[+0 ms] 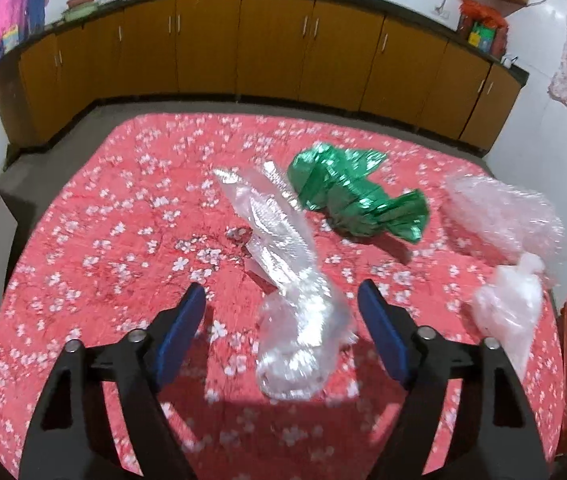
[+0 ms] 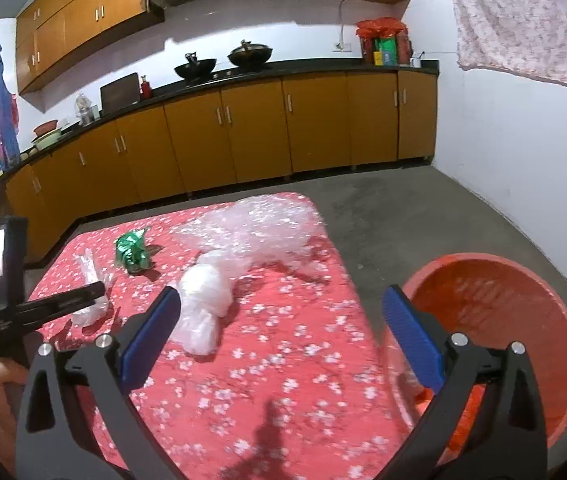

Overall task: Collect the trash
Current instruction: 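Grasp the clear plastic bag with the left tool while the right tool grasps the white bag, then carry both clear bags over the orange basket and open both tools to drop them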

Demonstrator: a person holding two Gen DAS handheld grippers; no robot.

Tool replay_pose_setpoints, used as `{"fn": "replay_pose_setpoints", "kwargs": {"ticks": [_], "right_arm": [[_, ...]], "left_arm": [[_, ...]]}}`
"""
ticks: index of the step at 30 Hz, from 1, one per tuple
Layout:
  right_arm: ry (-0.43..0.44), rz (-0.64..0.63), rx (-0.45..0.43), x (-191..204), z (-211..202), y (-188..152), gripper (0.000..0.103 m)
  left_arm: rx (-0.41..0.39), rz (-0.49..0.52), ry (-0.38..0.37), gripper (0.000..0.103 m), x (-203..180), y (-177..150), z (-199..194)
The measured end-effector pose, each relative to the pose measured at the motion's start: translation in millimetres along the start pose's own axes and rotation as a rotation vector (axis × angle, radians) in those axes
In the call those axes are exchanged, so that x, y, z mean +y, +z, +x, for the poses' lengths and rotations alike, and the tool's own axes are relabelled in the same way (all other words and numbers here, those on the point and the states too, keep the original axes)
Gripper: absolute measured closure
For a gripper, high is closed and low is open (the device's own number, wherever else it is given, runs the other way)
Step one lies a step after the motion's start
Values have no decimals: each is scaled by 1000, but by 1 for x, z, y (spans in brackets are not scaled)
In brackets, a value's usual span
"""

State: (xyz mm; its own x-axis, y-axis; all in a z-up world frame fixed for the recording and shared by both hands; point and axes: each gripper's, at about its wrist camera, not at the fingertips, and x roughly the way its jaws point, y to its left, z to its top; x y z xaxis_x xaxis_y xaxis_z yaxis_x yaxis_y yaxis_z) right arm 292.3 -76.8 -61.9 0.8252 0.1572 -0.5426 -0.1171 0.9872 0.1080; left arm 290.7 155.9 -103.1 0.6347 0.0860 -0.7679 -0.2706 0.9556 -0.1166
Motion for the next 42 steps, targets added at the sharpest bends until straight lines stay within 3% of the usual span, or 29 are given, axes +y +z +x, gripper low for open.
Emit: {"fn": "replay_pose_setpoints", "kwargs": {"ticks": [2,4,7,12,19,25,27,28,30,33,42], "right_arm": [[10,-11,7,8,6,0,4],[23,-23,18,17,13,-1,4],[47,-35,43,31,26,-1,4],[67,-36,115,53,59,-2,5],[-5,-38,204,71,106,-6,6],[13,-81,257,84,125,-5,23],[29,-101,282,87,130,-6,44],[40,-105,297,87,133,-7,49],[45,-110,296,85,129,-9,58],[69,-109,279,81,114,-12,61],[102,-95,216,49,42,-14,62]], "left_arm": [[21,-14,-11,39,2,2,8],[22,-11,-3,58,5,3,10],[25,-11,-32,67,12,3,7],[-19,23,-19,69,33,-3,-9],[-45,19,6,69,57,-8,-25],[-51,1,6,69,66,-11,-30],[-53,-3,1,69,65,-13,-32],[-55,-2,-2,69,64,-13,-33],[-62,4,-7,69,63,-15,-38],[-76,17,-21,69,56,-15,-44],[-118,68,-75,69,22,-19,-77]]}}
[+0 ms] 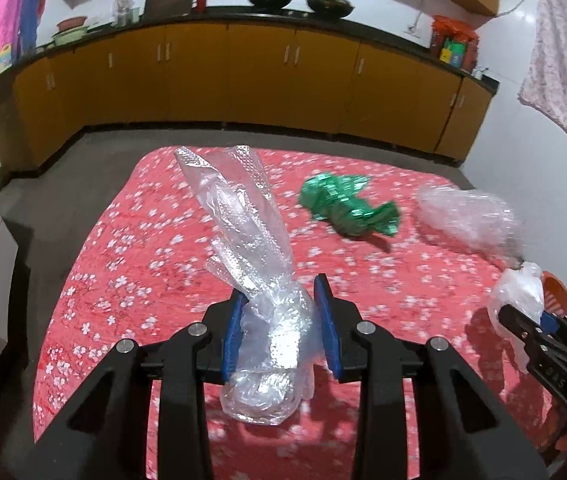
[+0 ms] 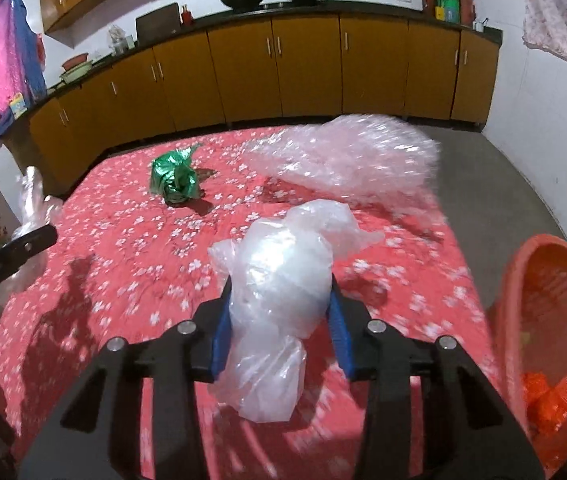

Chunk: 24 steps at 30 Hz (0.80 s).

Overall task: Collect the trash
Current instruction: 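Carry both clear bags over the orange basket and open both tools to drop them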

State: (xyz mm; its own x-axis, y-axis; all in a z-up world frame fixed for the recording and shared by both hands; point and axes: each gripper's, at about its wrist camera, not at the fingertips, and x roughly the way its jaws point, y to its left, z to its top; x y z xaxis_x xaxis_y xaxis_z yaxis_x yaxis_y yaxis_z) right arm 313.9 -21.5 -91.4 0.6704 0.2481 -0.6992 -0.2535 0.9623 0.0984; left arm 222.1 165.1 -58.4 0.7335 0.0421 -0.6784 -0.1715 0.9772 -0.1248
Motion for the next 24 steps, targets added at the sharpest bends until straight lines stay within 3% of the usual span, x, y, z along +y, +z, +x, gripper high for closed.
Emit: {"fn": "replay_pose_setpoints", "kwargs": {"ticks": [10,24], "right_arm": [[-51,61,-118,-47,-91,0,61],[-172,102,-226,-94,-161,-13,62]], "left_arm": [[-65,92,-87,69,-58,5,-45],[-124,233,-202,69,-123,-3,-86]]}}
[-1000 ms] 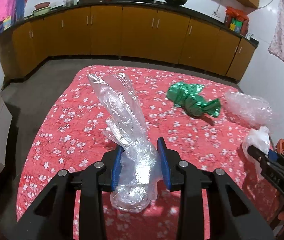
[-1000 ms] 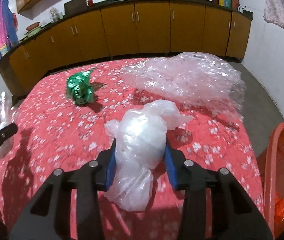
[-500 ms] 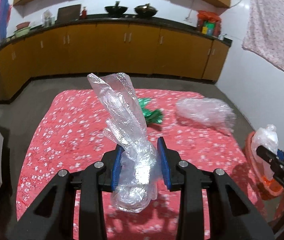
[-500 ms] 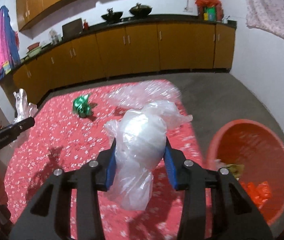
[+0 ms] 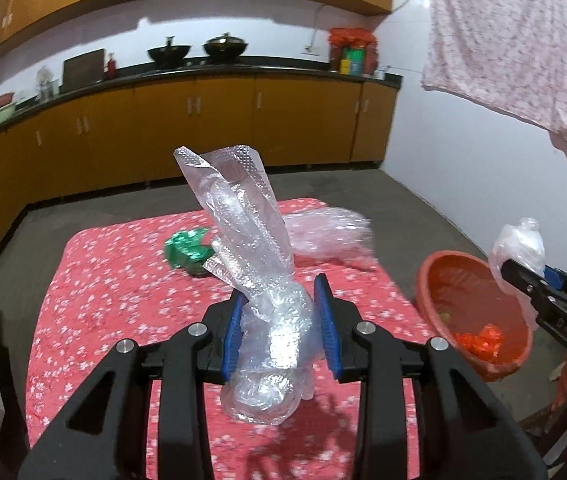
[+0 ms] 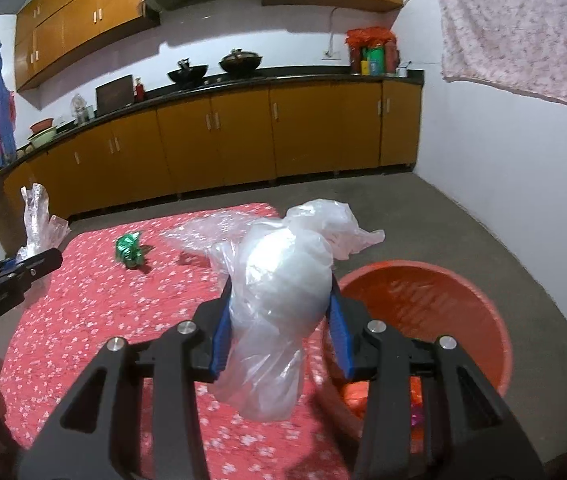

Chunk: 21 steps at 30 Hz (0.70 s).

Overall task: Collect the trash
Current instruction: 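Carry both clear bags over the orange basket and open both tools to drop them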

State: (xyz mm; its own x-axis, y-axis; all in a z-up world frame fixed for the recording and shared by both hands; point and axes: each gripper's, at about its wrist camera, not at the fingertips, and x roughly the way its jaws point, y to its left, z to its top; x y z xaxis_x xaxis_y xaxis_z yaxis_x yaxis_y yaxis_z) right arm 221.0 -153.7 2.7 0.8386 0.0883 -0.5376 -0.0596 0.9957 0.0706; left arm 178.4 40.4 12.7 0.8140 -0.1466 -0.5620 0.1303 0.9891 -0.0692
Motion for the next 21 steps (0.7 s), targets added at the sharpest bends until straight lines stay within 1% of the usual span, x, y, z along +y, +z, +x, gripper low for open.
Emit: {"fn": "replay_pose_setpoints", "kwargs": {"ticks": [13,21], "right_arm": [[-83,59,-21,-54,-20,-4,62],[-131,78,-30,-79,-26,-8,62]], "left_arm": [[25,72,-110,69,-58,2,10],[38,108,-170,69,-93,4,17]]}}
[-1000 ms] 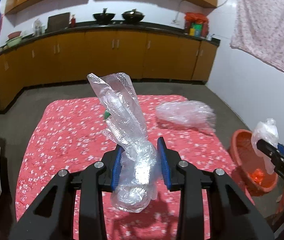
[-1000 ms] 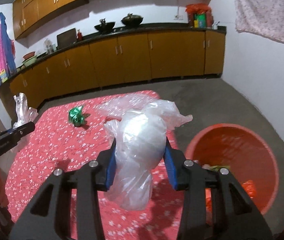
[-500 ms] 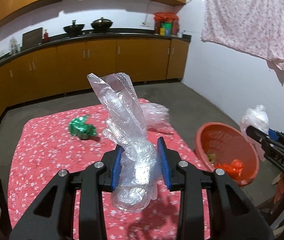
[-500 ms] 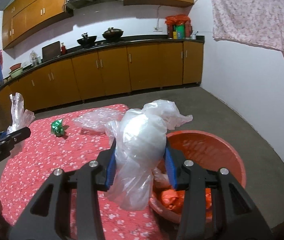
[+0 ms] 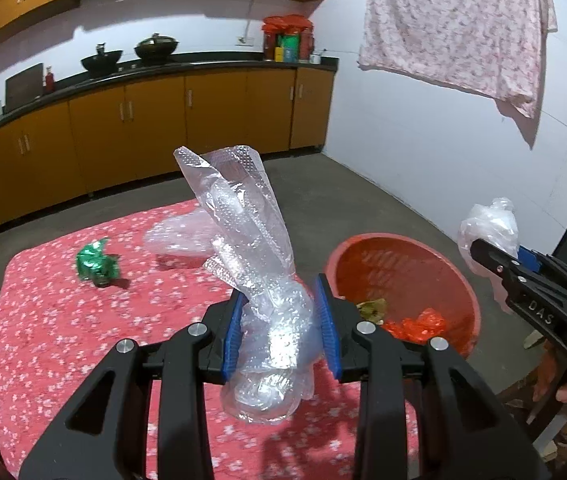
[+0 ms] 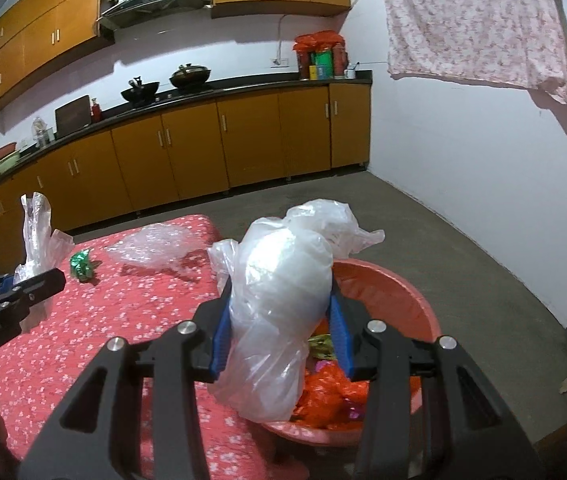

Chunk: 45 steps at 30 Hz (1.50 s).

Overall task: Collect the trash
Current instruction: 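Carry both clear bags over the orange basket and open both tools to drop them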

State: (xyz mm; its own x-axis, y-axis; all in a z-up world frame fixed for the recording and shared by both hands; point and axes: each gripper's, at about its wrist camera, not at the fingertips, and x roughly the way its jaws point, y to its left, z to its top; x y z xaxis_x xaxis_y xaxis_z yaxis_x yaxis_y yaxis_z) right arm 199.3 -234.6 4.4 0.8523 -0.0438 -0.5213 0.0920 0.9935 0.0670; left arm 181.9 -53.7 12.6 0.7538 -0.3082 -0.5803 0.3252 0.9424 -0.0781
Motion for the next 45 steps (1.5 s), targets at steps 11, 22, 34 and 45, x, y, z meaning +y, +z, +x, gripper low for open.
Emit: {"fn": "replay_pose_setpoints", "kwargs": {"ticks": [11,22,34,45], "right_arm": [[-59,30,-4,-35,2,-4,62],[-91,71,9,-60,13,-8,62],[-100,99,22,-71,28,-10,62],[-83,119,12,-75,41,-1,62]], "left_arm": [[31,42,-80,69,-44,1,20],[81,75,-166,69,-78,0,48],[123,84,-229,69,-97,-2,75],[163,91,-260,69,-113,-3,100]]}}
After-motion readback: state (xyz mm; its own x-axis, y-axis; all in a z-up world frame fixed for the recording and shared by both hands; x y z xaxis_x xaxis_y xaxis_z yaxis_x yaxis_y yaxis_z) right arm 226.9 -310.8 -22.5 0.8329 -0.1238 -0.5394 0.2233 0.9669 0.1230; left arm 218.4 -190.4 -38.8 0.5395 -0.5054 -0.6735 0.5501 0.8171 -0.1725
